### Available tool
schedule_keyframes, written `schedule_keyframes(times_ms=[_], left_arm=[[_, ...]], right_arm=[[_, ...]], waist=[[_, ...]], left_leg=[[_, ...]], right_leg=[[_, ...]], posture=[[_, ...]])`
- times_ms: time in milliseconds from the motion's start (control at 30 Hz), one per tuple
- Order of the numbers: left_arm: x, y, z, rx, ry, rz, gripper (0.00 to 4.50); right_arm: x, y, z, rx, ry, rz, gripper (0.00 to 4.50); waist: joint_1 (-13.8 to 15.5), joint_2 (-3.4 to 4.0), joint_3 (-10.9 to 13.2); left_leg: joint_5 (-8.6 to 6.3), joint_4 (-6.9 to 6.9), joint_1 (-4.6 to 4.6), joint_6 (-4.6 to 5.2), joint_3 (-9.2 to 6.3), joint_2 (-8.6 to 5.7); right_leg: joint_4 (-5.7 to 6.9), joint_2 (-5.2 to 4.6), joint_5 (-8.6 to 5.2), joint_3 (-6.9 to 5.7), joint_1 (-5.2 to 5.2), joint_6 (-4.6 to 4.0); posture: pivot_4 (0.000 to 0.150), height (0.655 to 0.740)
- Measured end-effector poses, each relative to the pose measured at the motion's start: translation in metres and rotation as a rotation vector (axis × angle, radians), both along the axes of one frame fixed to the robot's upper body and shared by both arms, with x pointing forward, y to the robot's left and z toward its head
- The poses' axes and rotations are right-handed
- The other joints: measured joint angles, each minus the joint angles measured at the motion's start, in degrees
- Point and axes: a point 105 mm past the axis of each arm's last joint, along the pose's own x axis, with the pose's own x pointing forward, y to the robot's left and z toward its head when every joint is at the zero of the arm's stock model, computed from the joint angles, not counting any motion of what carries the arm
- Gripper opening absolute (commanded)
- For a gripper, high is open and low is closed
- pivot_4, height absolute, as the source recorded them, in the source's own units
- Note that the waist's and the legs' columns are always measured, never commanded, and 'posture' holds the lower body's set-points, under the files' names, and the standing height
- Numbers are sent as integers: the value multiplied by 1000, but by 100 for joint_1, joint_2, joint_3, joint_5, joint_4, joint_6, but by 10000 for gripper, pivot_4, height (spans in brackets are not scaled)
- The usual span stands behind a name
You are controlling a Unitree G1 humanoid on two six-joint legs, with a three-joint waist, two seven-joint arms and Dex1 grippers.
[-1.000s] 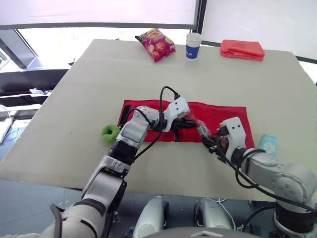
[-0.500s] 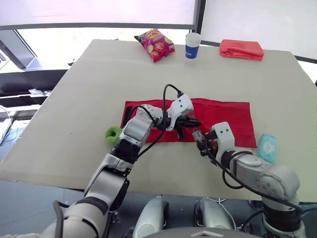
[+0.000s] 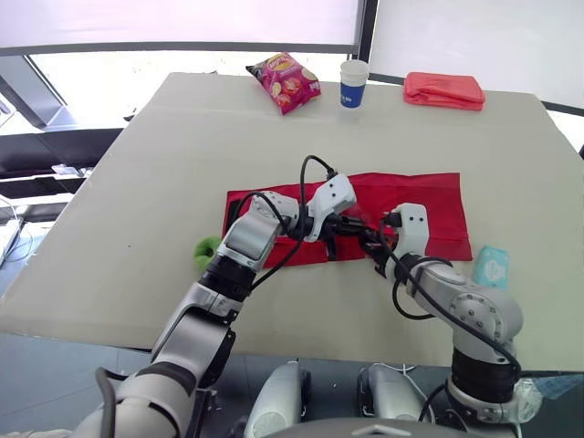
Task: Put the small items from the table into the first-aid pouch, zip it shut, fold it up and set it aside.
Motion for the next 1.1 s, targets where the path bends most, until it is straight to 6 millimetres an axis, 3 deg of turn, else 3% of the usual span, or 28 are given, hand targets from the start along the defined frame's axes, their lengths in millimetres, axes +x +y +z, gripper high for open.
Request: schedule_keyframes(times_ms=[33, 133, 200, 267, 467, 567, 600, 633, 700, 733, 967, 1100], left_arm=[[0, 0, 0, 0, -3, -1, 0], [3, -1, 0, -11, -24, 5, 7929], [5, 1, 1, -3, -70, -4, 16541], [9, 9, 3, 23, -133, 0, 19222], [9, 37, -13, 129, -208, 15, 19222], [7, 38, -16, 152, -243, -4, 19222], [7, 37, -17, 163, -262, -14, 13888], [6, 36, -18, 167, -269, -21, 11959], [5, 36, -21, 175, -270, -30, 1614], [4, 35, -22, 176, -268, -31, 26], [0, 33, -21, 175, -280, -47, 0], [0, 34, -23, 178, -274, -47, 0]], right_arm=[[1, 0, -2, 3, 3, -6, 3725], [3, 0, -3, 1, -1, -18, 3725], [4, -1, -4, -1, -4, -26, 3725], [4, -2, -5, 3, -3, -30, 3725], [3, 0, -6, 11, -2, -27, 3725], [3, 0, -6, 14, 0, -29, 3725], [3, 0, -7, 19, 1, -31, 3725], [4, 0, -7, 21, 3, -32, 3725], [4, -1, -8, 26, 6, -35, 3725], [5, -1, -8, 28, 8, -38, 3725], [14, 0, -7, 35, 10, -58, 3725], [12, 7, -10, -15, -3, 36, 3725]], waist=[[-11, 0, 0], [-22, 0, 0], [-38, 0, 0], [-80, 0, 0], [-111, 2, -1], [-88, 2, -1], [-92, 2, -1], [-95, 2, -1], [-106, 2, -1], [-107, 2, -1], [-108, 2, -1], [-117, 2, -1]], left_leg=[[1, -1, 0, -1, 1, 0], [1, -1, 0, -2, 1, 0], [2, -2, -1, -3, 3, 0], [5, -5, -1, -8, 3, 0], [6, -10, -2, -10, 4, 1], [6, -10, -4, -9, 5, -1], [5, -9, -3, -9, 7, -1], [5, -10, -3, -9, 7, -1], [5, -10, -3, -9, 7, 0], [5, -11, -3, -9, 7, 1], [5, -11, -3, -9, 7, 1], [5, -11, -3, -8, 9, 1]], right_leg=[[1, 0, 0, 2, -2, 0], [1, 0, 0, 2, -3, 0], [2, 0, 0, 5, -4, 0], [5, 0, 0, 6, -7, -1], [7, 0, 0, 11, -14, -1], [6, -4, 0, 11, -13, 0], [6, -4, 0, 13, -14, 0], [6, -4, 0, 13, -14, 0], [8, -2, 0, 13, -15, 0], [8, -2, 0, 13, -15, -1], [8, -2, 0, 12, -15, -1], [7, -1, 0, 14, -15, 0]], posture=[[1500, 7400], [1500, 7400], [1500, 7400], [1500, 7400], [1500, 7400], [1500, 7400], [1500, 7400], [1500, 7400], [1500, 7400], [1500, 7400], [1500, 7400], [1500, 7400]])
